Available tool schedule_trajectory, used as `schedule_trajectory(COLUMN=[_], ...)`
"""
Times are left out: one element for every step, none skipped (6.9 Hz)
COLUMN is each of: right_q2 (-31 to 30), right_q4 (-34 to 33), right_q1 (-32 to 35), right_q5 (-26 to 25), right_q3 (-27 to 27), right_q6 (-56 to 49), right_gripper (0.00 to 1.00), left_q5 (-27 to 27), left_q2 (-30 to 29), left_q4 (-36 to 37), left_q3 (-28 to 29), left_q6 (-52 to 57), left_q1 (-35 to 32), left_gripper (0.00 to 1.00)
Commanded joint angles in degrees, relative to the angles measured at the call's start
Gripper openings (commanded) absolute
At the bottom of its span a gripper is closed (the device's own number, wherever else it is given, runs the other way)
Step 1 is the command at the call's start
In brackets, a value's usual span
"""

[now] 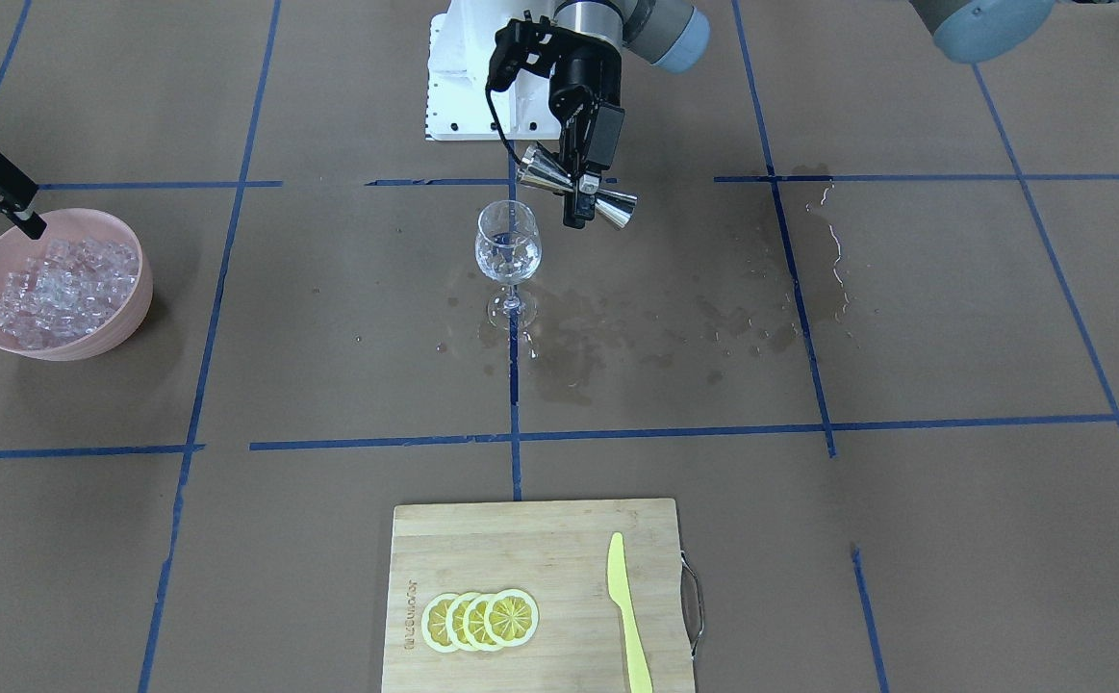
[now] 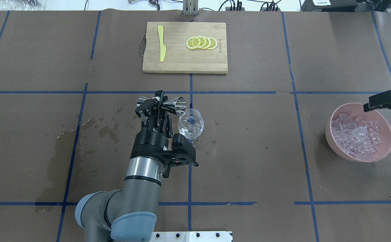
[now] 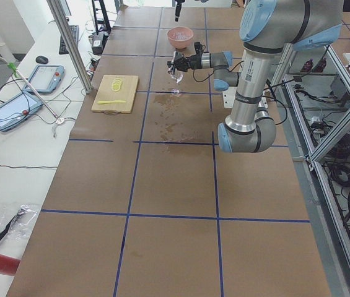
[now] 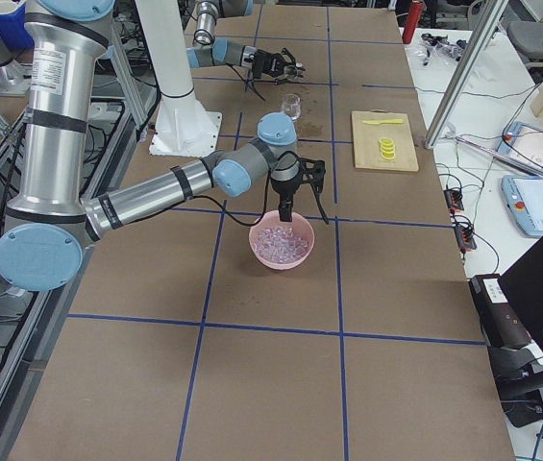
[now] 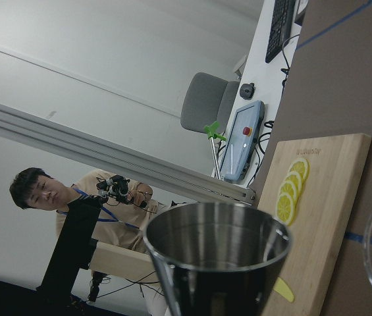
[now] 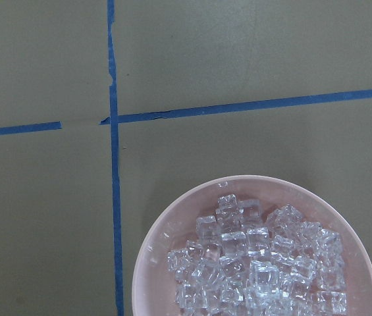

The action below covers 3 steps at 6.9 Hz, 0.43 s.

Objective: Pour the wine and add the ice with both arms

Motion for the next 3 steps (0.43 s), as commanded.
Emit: schedule_trajectory(right_q2=[0.2, 0.2, 0.2], right_q4=[0.0, 0.0, 0.0], right_q1=[0.0, -0.08, -0.08], right_q5=[-0.05, -0.05, -0.22], right_q3=[0.32, 0.41, 0.41], right_q6=[0.09, 0.09, 0.09], right_gripper=[1.0, 1.0, 1.0], left_q5=[0.0, -0.09, -0.18], left_q2=[1.41, 1.5, 2.72], left_q4=[-9.75, -11.53, -11.64], left_q3=[-0.07, -0.15, -0.07], left_q6=[-3.9, -6.7, -11.95], left_q1=[-0.24, -0.59, -0.68], left_gripper=[0.0, 0.0, 0.0])
